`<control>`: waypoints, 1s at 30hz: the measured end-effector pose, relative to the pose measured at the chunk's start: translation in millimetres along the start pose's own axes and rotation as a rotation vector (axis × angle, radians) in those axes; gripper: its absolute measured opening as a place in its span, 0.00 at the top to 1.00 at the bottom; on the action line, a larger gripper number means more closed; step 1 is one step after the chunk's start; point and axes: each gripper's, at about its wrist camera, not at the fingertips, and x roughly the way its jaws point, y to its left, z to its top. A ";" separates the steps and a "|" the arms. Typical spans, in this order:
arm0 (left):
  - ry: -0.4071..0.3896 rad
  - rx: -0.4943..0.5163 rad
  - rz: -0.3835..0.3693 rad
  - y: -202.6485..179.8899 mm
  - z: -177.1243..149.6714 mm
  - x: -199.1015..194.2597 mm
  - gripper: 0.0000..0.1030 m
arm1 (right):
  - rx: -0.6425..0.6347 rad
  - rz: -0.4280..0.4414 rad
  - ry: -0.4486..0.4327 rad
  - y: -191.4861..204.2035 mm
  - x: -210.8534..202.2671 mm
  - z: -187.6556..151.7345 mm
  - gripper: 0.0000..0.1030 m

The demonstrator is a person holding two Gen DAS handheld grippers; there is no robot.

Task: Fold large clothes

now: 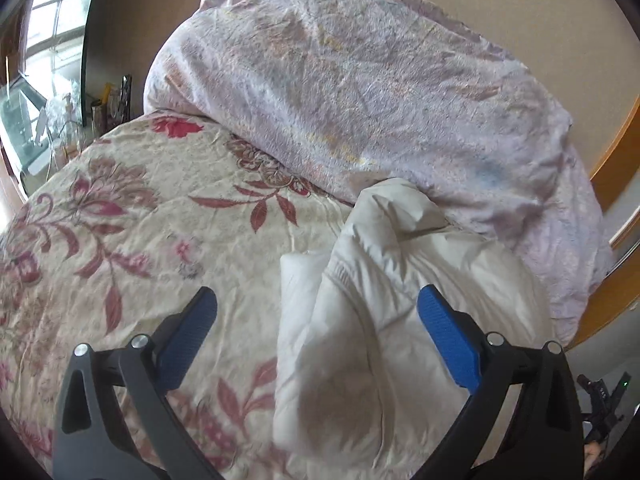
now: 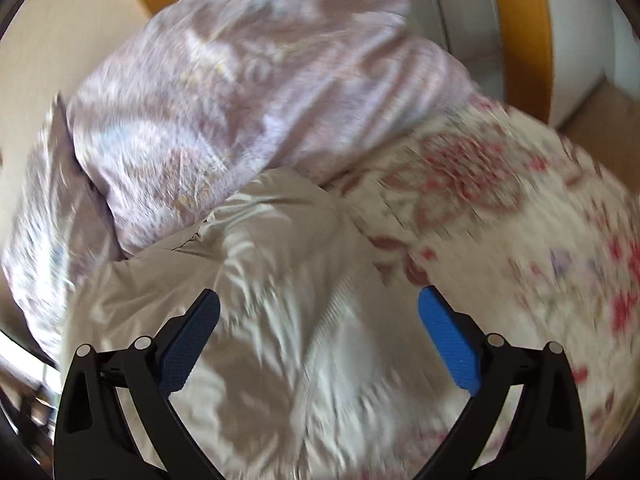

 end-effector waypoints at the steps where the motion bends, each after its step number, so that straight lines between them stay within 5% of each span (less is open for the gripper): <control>1: 0.009 -0.023 -0.026 6.9 -5.3 -8.3 0.04 | 0.029 0.013 0.014 -10.3 -7.4 -6.4 0.03; 6: 0.057 -0.169 -0.144 24.1 -44.8 -33.6 0.04 | 0.173 0.079 0.102 -33.7 -19.9 -41.4 0.15; 14: 0.148 -0.321 -0.275 22.3 -84.6 -17.0 0.17 | 0.291 0.204 0.234 -32.3 4.3 -73.3 0.32; 20: 0.170 -0.385 -0.340 4.9 -95.5 6.8 0.19 | 0.292 0.247 0.226 -15.8 10.4 -82.3 0.33; 24: 0.135 -0.377 -0.302 -8.5 -99.4 11.3 0.21 | 0.312 0.238 0.182 -11.7 10.4 -83.6 0.33; 30: 0.063 -0.427 -0.298 -13.0 -99.9 12.1 0.22 | 0.379 0.220 0.105 -16.8 14.4 -83.6 0.48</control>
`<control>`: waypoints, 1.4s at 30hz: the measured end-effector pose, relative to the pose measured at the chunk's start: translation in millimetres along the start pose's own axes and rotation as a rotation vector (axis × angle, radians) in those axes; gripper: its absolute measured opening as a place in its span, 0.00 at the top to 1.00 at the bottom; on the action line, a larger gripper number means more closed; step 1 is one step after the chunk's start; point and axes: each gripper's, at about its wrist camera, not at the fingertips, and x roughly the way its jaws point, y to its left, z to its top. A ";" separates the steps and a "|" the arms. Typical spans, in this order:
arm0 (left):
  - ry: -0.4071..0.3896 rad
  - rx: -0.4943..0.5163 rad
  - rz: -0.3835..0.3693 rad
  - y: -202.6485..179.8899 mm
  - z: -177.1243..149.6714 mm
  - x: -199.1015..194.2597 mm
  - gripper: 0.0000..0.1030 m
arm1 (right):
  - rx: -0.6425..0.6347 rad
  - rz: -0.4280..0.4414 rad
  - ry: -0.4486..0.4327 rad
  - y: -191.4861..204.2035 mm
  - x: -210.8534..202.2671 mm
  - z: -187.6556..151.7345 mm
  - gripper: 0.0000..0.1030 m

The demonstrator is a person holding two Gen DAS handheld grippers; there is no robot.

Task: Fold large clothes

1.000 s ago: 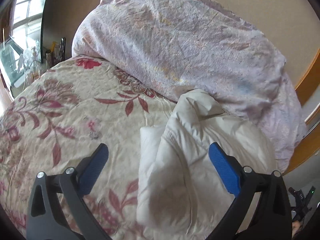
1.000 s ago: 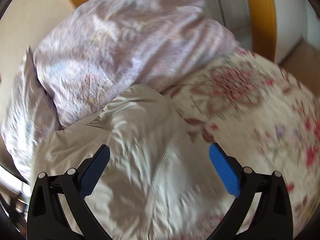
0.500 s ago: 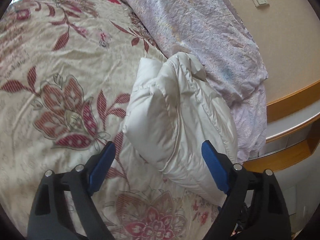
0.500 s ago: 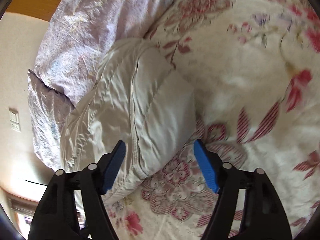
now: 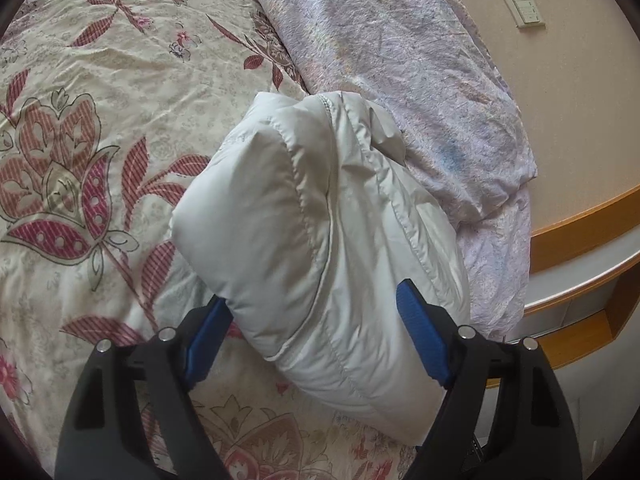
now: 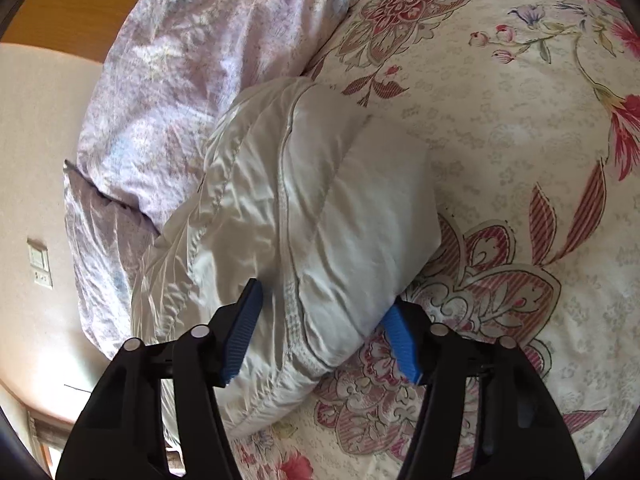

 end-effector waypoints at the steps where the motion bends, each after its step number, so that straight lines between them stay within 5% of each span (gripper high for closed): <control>1: -0.003 -0.010 -0.006 0.8 0.7 0.5 0.26 | 0.012 0.015 -0.003 -3.1 0.9 1.1 0.52; 8: 0.002 -0.129 -0.091 24.9 9.2 -0.9 0.57 | 0.016 0.093 -0.010 -7.9 -0.9 5.8 0.65; 14: 0.001 -0.086 -0.126 17.6 13.1 -5.2 0.76 | -0.037 0.123 -0.032 -0.3 -7.7 3.5 0.76; 23: -0.036 -0.012 -0.153 4.5 22.0 -39.5 0.81 | -0.163 0.181 -0.002 18.8 -30.3 -11.0 0.80; 31: -0.060 -0.008 -0.125 43.0 19.9 -108.1 0.80 | -0.333 0.203 0.126 22.3 -55.3 -63.8 0.80; 42: -0.090 -0.007 -0.053 83.6 -4.7 -161.1 0.76 | -0.472 0.113 0.169 16.1 -82.8 -117.4 0.77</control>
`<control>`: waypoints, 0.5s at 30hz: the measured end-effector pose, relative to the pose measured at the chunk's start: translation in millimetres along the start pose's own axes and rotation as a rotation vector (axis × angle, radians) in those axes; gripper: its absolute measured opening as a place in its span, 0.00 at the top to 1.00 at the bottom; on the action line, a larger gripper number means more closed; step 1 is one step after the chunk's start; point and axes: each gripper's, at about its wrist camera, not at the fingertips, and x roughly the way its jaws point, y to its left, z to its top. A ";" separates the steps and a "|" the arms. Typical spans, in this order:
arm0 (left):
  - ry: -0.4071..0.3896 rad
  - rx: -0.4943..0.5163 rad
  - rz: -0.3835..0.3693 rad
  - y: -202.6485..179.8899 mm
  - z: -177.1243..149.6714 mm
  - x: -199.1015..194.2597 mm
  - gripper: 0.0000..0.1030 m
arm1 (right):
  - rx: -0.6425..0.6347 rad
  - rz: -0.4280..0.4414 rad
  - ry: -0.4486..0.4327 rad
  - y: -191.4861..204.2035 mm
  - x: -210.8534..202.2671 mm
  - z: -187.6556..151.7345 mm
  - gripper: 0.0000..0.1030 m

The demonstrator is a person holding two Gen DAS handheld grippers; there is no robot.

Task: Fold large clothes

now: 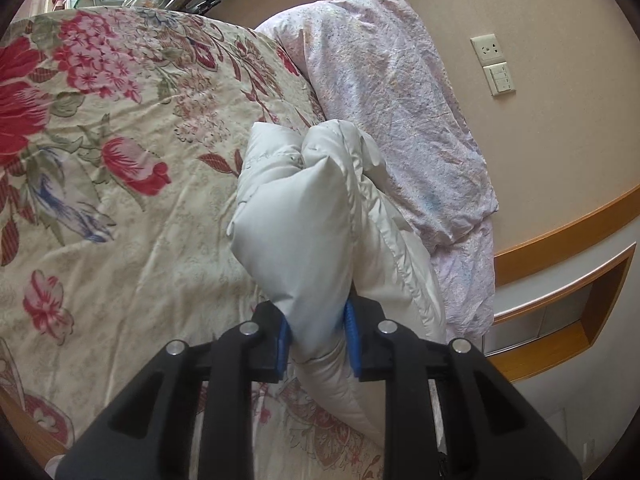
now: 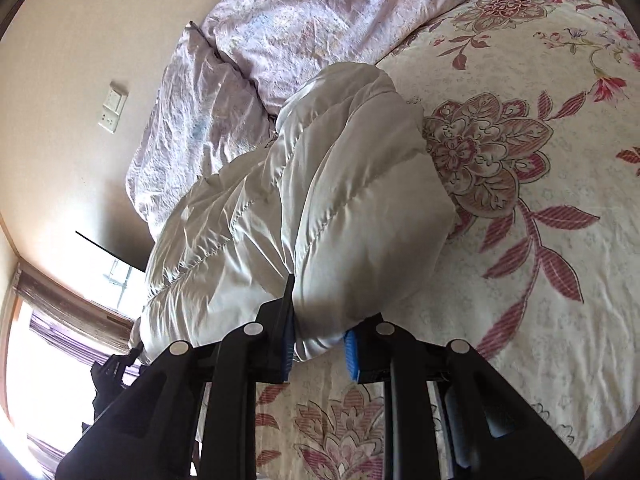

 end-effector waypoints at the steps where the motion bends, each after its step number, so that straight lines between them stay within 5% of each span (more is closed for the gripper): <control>1: -0.003 0.008 0.016 1.2 -1.8 0.8 0.73 | -0.024 -0.027 0.003 2.7 -0.6 -1.5 0.71; 5: -0.006 0.005 0.042 10.2 -4.0 1.2 0.59 | -0.121 -0.174 -0.039 13.5 -18.4 -10.7 0.47; 9: -0.025 0.074 0.079 6.4 -7.1 0.5 0.43 | -0.228 -0.379 -0.247 30.7 -50.6 -13.1 0.40; 11: -0.021 0.092 0.081 6.4 -7.8 1.6 0.38 | -0.275 -0.394 -0.287 41.9 -53.4 -11.9 0.40; 15: -0.007 0.092 0.074 7.6 -8.1 6.4 0.32 | -0.399 -0.308 -0.232 71.6 -31.6 -16.3 0.40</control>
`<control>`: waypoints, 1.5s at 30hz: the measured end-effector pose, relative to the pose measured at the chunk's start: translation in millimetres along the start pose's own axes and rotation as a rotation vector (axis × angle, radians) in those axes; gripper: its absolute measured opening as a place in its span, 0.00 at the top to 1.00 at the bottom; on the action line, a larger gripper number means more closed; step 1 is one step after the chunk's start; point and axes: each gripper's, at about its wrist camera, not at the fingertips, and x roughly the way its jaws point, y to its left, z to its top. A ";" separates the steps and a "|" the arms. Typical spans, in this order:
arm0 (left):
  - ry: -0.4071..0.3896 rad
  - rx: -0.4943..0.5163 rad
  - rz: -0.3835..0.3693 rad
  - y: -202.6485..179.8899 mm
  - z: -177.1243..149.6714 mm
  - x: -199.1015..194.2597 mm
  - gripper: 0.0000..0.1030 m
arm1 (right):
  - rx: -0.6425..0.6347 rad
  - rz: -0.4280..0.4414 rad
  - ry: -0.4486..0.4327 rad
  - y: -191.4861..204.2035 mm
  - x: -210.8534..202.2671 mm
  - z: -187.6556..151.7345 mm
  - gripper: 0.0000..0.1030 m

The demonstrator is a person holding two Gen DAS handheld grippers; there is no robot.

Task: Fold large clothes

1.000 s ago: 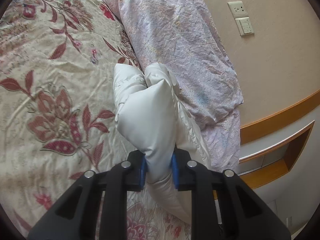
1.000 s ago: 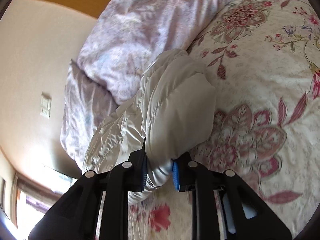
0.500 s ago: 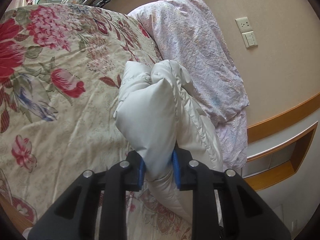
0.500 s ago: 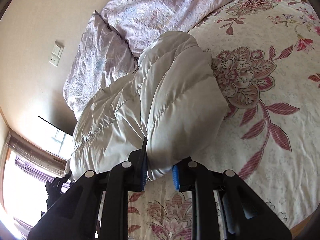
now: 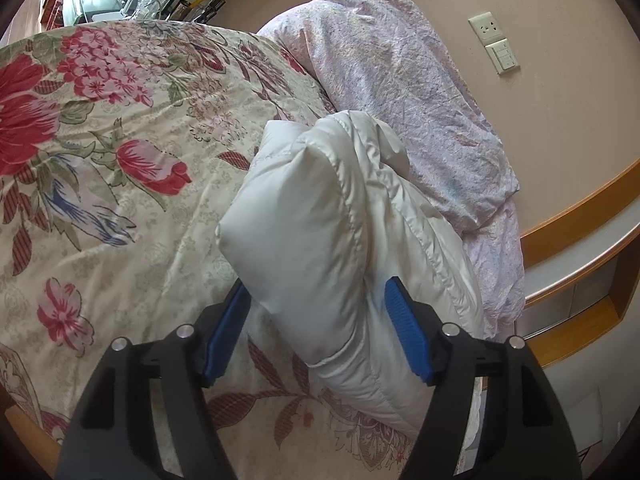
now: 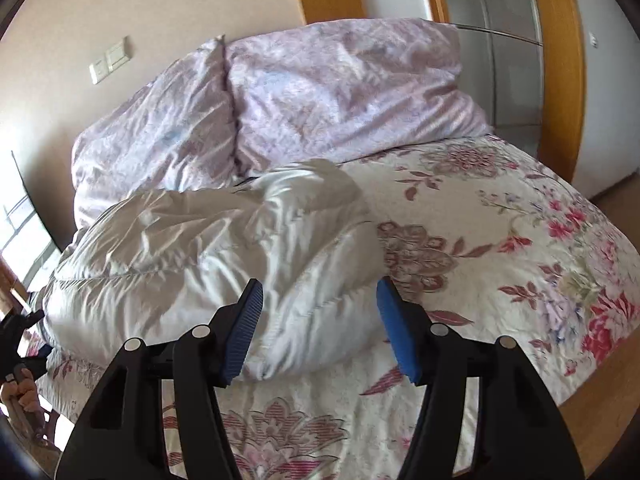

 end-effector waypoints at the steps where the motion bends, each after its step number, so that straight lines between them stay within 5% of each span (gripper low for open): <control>1: -0.001 0.005 0.000 -1.1 -0.2 0.6 0.31 | -0.028 0.025 0.004 9.9 3.4 0.3 0.40; 7: 0.017 0.011 -0.023 -9.8 -4.3 9.9 0.28 | -0.149 0.149 0.028 80.3 31.9 12.6 0.41; 19: -0.009 -0.032 -0.064 -17.1 -3.8 22.4 0.22 | -0.270 0.205 0.043 151.4 66.0 14.9 0.54; 29: -0.030 -0.017 -0.065 -21.2 -2.3 29.3 0.22 | -0.284 0.176 0.188 160.8 115.3 1.6 0.53; 45: -0.045 -0.132 -0.131 -11.7 9.3 36.7 0.31 | -0.291 0.175 0.228 158.9 127.2 -7.2 0.53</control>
